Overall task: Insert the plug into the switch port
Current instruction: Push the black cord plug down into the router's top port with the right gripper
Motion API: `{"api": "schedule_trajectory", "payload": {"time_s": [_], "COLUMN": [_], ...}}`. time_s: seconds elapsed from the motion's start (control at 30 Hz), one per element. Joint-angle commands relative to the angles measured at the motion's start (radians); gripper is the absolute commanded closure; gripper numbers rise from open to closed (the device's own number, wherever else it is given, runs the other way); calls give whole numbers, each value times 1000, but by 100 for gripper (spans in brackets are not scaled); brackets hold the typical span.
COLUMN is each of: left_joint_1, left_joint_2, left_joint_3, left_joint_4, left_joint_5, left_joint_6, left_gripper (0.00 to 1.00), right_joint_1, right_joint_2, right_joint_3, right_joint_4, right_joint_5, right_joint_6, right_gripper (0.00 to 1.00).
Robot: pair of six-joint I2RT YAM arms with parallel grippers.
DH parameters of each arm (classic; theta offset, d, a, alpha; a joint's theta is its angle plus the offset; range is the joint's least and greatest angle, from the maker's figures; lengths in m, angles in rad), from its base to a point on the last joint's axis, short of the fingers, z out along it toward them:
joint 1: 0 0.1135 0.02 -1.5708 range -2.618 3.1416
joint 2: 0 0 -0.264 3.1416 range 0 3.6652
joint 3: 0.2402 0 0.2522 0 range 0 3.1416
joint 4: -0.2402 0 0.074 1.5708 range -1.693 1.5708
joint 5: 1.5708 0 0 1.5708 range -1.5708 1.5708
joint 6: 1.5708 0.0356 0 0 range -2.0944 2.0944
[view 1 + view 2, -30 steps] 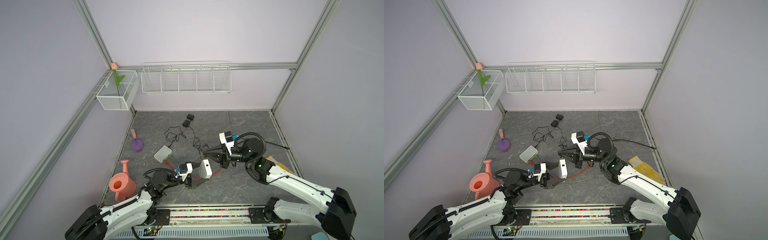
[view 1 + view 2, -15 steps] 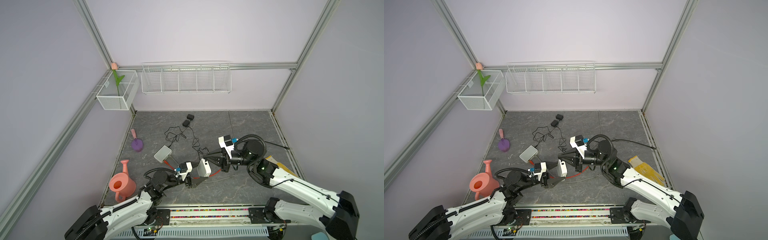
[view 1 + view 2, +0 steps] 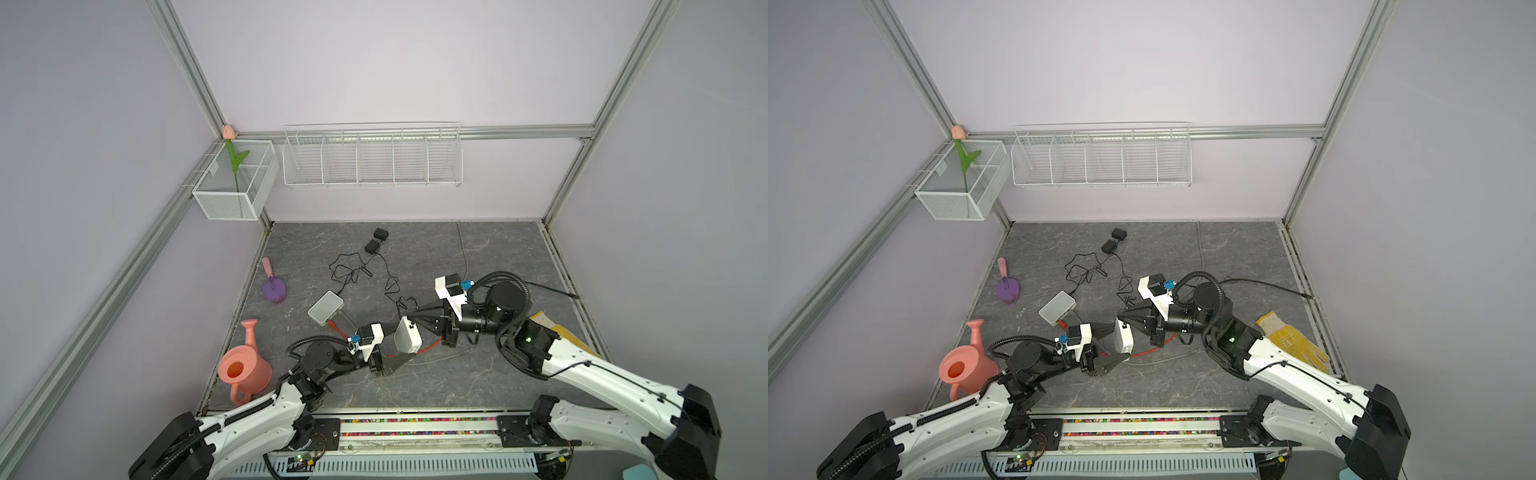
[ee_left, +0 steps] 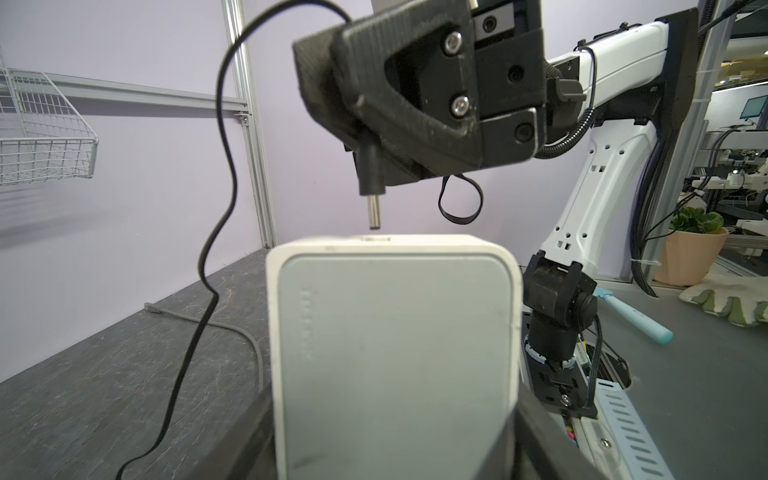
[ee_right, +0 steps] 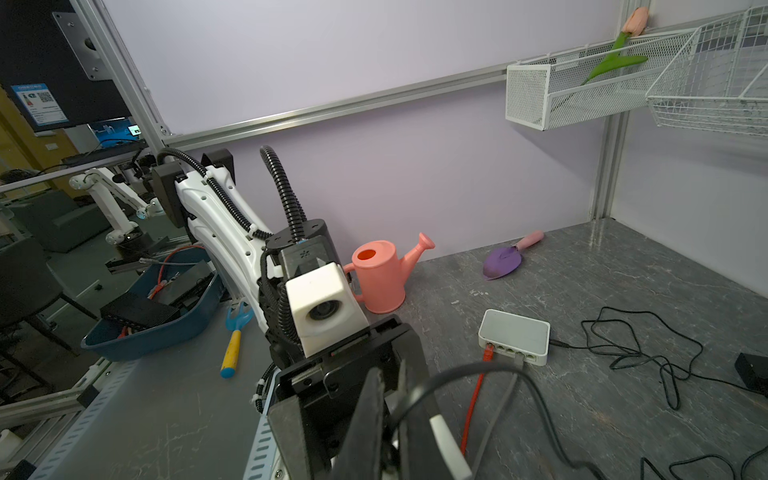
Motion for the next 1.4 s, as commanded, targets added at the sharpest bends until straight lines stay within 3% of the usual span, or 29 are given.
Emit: {"api": "schedule_trajectory", "payload": {"time_s": [0.0, 0.67, 1.37], "left_joint_1": [-3, -4, -3], "left_joint_2": [-21, -70, -195], "left_joint_3": [16, 1, -8], "left_joint_4": [31, 14, 37], "left_joint_5": [-2, -31, -57], "left_joint_6": [-5, -12, -60], "left_gripper": [100, 100, 100], "right_joint_1": [13, 58, 62], "right_joint_2": [-2, 41, 118], "right_joint_3": [-26, -47, -120], "right_joint_4": [2, -39, 49], "right_joint_5": [17, 75, 120], "right_joint_6": [-23, -46, 10], "right_gripper": [93, 93, 93]}}
